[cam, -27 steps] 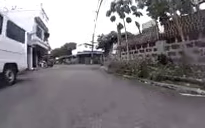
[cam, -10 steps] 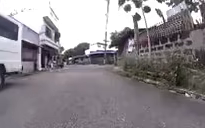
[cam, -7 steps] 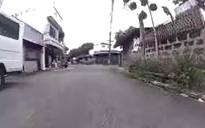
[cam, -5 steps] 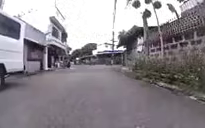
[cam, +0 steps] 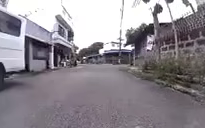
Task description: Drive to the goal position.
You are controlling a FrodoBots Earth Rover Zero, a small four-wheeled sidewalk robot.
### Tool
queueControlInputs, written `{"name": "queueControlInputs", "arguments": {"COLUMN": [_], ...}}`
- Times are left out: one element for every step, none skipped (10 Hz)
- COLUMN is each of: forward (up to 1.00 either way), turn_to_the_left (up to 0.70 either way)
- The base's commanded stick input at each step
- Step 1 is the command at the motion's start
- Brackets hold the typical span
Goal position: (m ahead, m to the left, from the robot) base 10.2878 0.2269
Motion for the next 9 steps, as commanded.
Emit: {"name": "queueControlInputs", "arguments": {"forward": [0.70, 0.70, 0.70, 0.70, 0.70, 0.70, 0.70, 0.70, 0.70], "turn_to_the_left": [0.16, 0.16, 0.16, 0.16, 0.16, 0.16, 0.16, 0.16, 0.16]}}
